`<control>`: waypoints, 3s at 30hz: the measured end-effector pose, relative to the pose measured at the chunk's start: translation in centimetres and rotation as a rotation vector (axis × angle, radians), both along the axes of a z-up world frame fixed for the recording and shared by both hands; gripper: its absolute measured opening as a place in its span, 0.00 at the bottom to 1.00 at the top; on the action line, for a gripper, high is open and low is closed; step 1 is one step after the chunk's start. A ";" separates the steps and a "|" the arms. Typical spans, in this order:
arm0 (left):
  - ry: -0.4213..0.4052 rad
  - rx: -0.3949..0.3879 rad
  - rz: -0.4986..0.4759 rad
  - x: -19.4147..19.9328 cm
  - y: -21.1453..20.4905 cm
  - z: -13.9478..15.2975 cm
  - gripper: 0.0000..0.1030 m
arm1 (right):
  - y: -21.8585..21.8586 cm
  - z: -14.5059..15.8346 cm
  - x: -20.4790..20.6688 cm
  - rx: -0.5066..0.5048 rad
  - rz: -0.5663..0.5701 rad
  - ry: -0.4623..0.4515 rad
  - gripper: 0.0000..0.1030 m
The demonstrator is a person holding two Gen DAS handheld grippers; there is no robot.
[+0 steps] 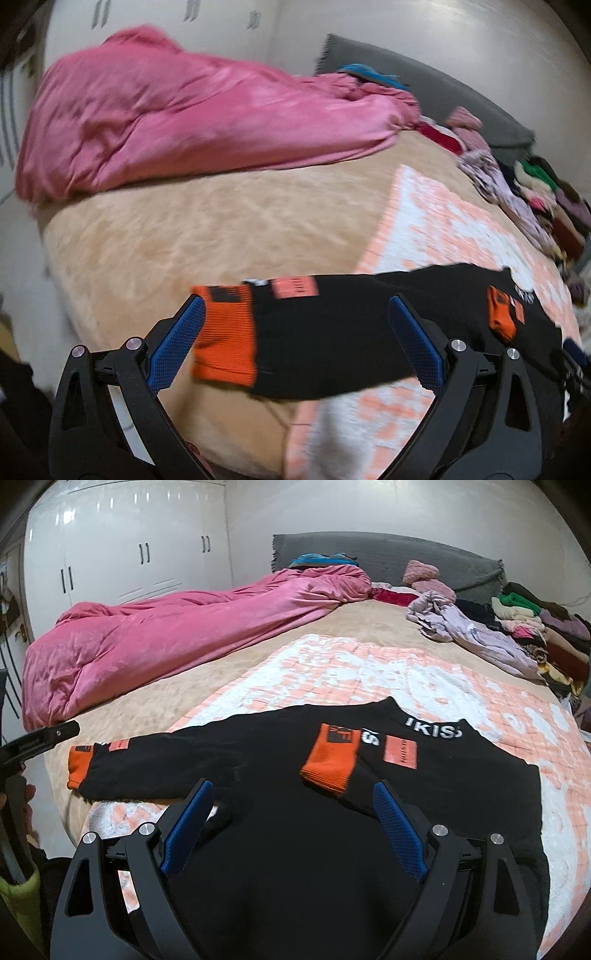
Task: Fold small clothes
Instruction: 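Move the left tool to the other sleeve's orange cuff and grasp it, then bring the cuff across with the left tool while the right tool grasps it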
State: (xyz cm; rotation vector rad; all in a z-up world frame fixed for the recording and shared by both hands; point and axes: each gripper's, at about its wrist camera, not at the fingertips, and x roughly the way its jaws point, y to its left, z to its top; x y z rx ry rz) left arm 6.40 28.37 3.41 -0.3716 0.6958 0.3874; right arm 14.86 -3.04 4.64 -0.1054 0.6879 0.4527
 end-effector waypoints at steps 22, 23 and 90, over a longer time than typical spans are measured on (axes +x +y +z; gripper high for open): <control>0.102 -0.283 0.011 0.9 6.7 -5.9 0.25 | 7.5 -3.3 1.2 -0.002 0.129 0.087 0.85; 0.098 -0.277 0.012 0.9 6.6 -5.8 0.18 | 7.4 -3.4 1.2 0.002 0.126 0.090 0.85; -0.088 0.033 -0.470 9.8 -18.2 -1.5 0.35 | -9.2 -6.8 2.3 0.253 -0.139 0.318 0.82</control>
